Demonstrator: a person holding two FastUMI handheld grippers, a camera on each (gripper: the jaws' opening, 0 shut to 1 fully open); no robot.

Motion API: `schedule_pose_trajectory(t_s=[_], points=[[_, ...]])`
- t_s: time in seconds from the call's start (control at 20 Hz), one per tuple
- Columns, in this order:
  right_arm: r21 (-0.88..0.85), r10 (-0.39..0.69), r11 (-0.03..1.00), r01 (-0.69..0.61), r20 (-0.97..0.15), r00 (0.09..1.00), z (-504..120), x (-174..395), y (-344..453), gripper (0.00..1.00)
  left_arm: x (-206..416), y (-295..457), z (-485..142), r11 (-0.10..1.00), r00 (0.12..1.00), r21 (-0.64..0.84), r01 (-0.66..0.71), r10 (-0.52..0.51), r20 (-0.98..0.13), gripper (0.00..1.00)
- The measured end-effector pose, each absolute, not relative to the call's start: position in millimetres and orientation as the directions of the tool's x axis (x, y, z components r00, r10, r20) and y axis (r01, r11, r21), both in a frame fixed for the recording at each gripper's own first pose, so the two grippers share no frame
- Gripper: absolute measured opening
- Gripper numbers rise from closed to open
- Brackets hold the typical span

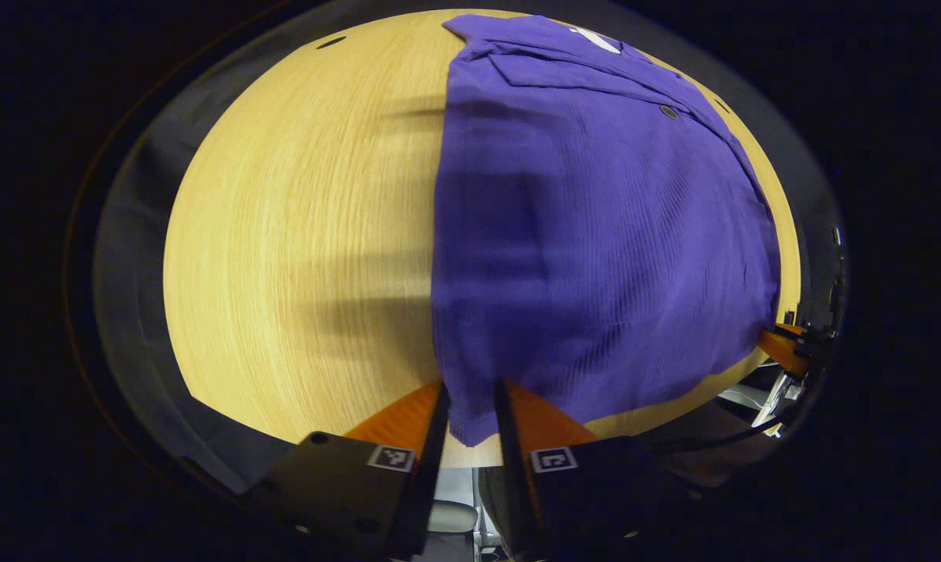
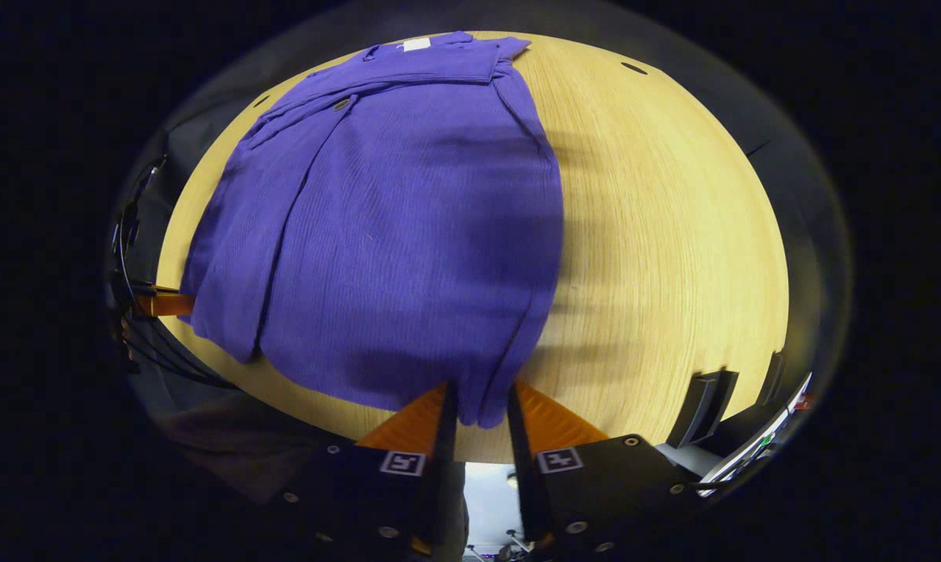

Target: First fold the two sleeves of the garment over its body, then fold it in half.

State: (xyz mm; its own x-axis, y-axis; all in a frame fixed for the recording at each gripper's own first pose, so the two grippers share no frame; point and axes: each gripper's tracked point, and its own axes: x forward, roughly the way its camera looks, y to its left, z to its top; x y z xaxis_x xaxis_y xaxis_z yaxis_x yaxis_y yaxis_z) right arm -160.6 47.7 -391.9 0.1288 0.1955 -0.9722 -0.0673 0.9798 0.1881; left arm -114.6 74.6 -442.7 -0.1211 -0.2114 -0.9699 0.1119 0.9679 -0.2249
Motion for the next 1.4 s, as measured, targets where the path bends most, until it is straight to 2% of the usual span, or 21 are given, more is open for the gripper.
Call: schedule_pose_trajectory(t_s=[0.05, 0.1, 0.2, 0.35, 0.45, 0.65, 0.9, 1.4], points=[[0.201, 0.205, 0.979, -0.042, -0.970, 0.134, -392, -161, 49, 0.24, -118, 77, -441, 0.966, -0.131, -0.240, 0.092, -0.227, -0.965, 0.31], [0.212, 0.213, 0.977, -0.021, -0.967, 0.140, -391, -159, 50, 0.21, -122, 80, -440, 0.963, -0.129, -0.254, 0.093, -0.242, -0.962, 0.12], [0.248, 0.244, 0.969, 0.010, -0.959, 0.142, -391, -158, 53, 0.18, -124, 82, -437, 0.959, -0.132, -0.268, 0.093, -0.255, -0.958, 0.08], [0.298, 0.284, 0.951, 0.081, -0.948, 0.145, -389, -156, 57, 0.11, -122, 80, -436, 0.959, -0.119, -0.267, 0.099, -0.255, -0.960, 0.06], [0.303, 0.288, 0.949, 0.082, -0.944, 0.161, -382, -150, 58, 0.07, -122, 81, -429, 0.955, -0.111, -0.275, 0.111, -0.263, -0.959, 0.05], [0.292, 0.276, 0.955, 0.047, -0.938, 0.211, -359, -130, 56, 0.07, -107, 79, -409, 0.946, -0.075, -0.302, 0.115, -0.295, -0.953, 0.04], [0.307, 0.287, 0.951, 0.024, -0.912, 0.294, -322, -92, 55, 0.07, -71, 83, -375, 0.939, 0.011, -0.322, 0.120, -0.325, -0.946, 0.04], [0.354, 0.332, 0.935, -0.021, -0.853, 0.403, -262, -27, 58, 0.07, 2, 67, -317, 0.910, 0.117, -0.366, 0.197, -0.393, -0.912, 0.04]])
